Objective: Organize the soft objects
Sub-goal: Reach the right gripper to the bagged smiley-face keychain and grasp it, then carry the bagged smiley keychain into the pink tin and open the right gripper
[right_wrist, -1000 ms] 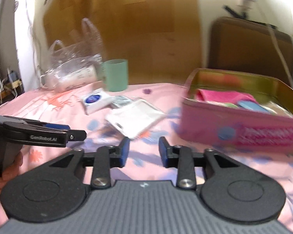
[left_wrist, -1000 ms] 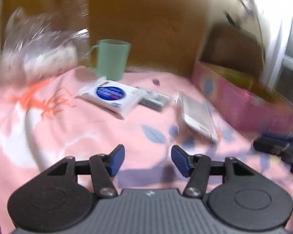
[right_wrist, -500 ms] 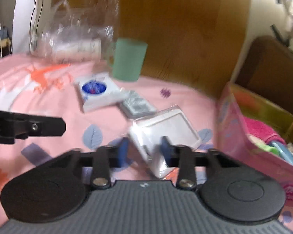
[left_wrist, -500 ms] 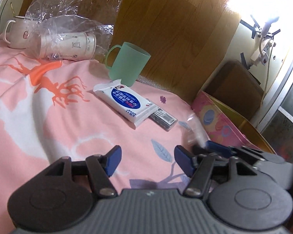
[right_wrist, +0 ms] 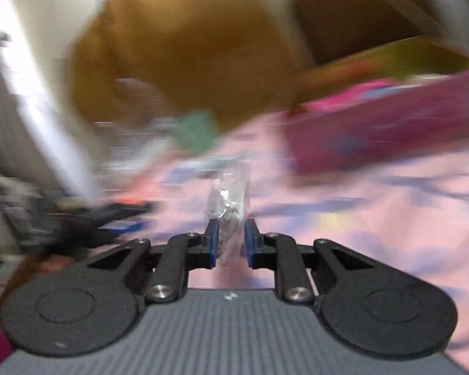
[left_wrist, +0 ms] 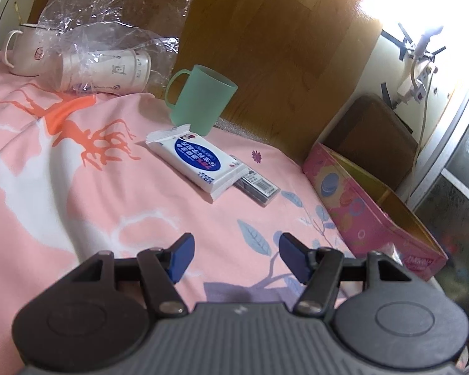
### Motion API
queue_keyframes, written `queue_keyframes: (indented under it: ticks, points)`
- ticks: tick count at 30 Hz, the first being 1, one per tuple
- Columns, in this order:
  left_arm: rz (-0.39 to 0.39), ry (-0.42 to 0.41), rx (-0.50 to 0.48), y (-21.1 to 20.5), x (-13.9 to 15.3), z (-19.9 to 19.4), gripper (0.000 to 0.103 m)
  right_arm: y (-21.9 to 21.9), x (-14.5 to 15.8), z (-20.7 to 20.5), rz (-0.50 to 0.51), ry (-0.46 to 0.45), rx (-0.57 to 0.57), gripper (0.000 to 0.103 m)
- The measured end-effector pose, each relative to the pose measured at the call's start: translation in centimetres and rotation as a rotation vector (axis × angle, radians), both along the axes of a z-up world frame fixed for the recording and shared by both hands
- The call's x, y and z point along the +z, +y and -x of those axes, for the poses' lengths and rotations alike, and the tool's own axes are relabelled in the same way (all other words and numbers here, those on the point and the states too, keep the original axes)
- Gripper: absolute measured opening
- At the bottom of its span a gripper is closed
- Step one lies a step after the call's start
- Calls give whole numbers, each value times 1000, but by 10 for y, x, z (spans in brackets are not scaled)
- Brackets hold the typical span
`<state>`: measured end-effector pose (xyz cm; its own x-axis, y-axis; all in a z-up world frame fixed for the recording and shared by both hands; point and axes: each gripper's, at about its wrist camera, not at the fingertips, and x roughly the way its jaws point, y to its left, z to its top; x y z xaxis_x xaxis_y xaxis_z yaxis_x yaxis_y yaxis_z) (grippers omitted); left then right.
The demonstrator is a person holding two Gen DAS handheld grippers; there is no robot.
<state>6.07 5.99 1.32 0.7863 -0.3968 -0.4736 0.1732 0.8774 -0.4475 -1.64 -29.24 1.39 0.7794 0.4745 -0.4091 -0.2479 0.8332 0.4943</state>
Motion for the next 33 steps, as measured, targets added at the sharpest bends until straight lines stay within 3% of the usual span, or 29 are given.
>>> queue_keyframes:
  ticks: [2, 4, 9, 12, 14, 16, 22, 25, 33]
  points:
    - [-14, 0, -12, -4, 1, -1, 61, -19, -11, 11, 84, 20, -125, 34]
    - [-42, 0, -29, -11, 2, -1, 61, -38, -19, 20, 80, 40, -190, 38]
    - [-64, -1, -153, -55, 6, 1, 62, -35, -15, 37, 129, -27, -185, 53]
    - [-102, -20, -241, -92, 11, -3, 74, -10, -13, 38, 232, -79, -116, 62]
    - [-127, -33, -291, -116, 15, -9, 92, 5, -14, 37, 296, -94, -70, 75]
    - [-158, -43, -345, -137, 15, -15, 96, 15, -15, 33, 368, -95, -39, 79]
    - [-217, 3, -441, -171, -3, -29, 99, 36, -29, 5, 518, -46, 10, 78]
    - [-203, 5, -478, -175, -3, -24, 96, 26, -29, 1, 469, -46, 16, 69]
    - [-148, 14, -599, -206, -3, 16, 94, -11, -32, 27, 482, -64, -58, 64]
